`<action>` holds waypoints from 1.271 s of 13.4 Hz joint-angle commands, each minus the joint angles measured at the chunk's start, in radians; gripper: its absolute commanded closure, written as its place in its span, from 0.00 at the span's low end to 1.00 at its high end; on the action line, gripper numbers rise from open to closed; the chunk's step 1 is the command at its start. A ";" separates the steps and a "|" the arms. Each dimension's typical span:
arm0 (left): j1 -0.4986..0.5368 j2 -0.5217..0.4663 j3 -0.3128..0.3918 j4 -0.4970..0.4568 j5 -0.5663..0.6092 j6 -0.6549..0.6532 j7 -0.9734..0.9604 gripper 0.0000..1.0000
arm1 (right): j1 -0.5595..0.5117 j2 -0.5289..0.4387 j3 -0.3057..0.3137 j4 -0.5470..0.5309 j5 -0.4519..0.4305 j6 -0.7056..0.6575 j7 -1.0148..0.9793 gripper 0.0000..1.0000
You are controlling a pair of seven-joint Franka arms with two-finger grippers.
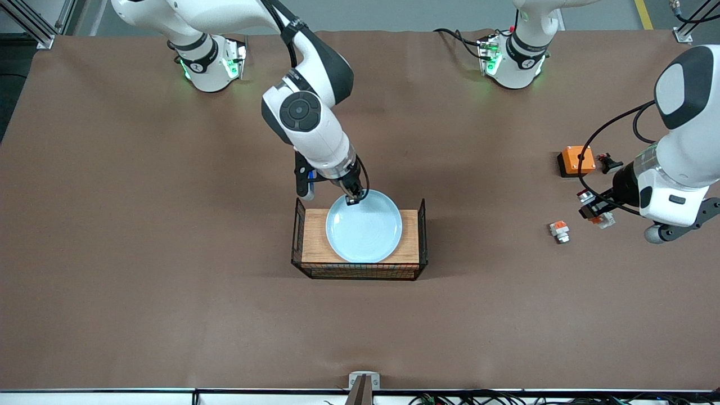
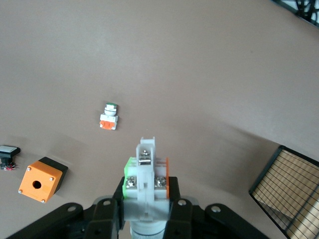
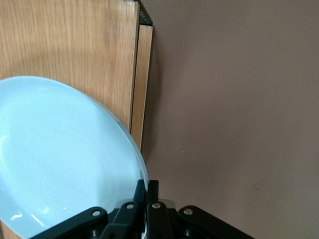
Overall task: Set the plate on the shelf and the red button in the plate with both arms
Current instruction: 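Lower the plate into the basket and open the right gripper, then carry the red button toward the plate with the left gripper while the right gripper withdraws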
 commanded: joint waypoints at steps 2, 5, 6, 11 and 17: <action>0.002 -0.014 -0.060 0.047 0.002 -0.039 -0.018 0.99 | 0.011 0.043 -0.007 0.035 -0.035 0.002 0.006 0.98; 0.002 -0.023 -0.115 0.086 0.002 -0.065 -0.038 0.99 | 0.011 0.058 -0.007 0.035 -0.062 0.019 0.007 0.92; 0.000 -0.023 -0.138 0.094 0.002 -0.071 -0.048 0.99 | 0.014 0.058 -0.007 0.035 -0.064 0.019 0.007 0.79; -0.003 -0.017 -0.276 0.119 0.002 -0.070 -0.147 1.00 | 0.016 0.057 -0.007 0.037 -0.065 0.017 0.018 0.06; -0.084 0.067 -0.379 0.120 0.006 -0.004 -0.458 1.00 | 0.011 -0.041 -0.007 0.144 -0.061 -0.263 -0.054 0.01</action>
